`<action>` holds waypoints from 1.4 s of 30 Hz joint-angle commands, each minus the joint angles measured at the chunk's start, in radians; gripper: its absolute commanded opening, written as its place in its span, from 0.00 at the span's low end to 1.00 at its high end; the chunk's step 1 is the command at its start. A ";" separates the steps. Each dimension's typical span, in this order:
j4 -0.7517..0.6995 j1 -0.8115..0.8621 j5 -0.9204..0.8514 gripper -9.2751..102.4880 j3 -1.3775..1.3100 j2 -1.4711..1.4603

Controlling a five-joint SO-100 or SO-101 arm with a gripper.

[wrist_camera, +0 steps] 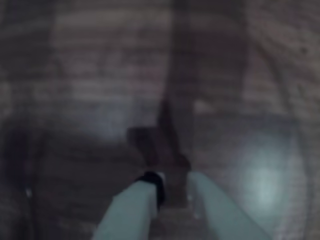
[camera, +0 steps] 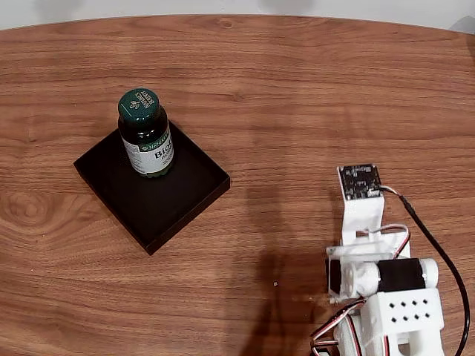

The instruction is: Pick up the pill bottle and place it in the black box.

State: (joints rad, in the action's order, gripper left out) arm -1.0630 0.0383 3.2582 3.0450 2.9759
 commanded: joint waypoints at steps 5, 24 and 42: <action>-0.336 0.015 0.058 0.08 -0.017 0.176; -0.430 0.021 -0.156 0.09 -0.015 0.298; -0.440 0.043 -0.201 0.09 -0.015 0.328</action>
State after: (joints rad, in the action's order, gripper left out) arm -1.3606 0.0660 3.1094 3.0403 3.3027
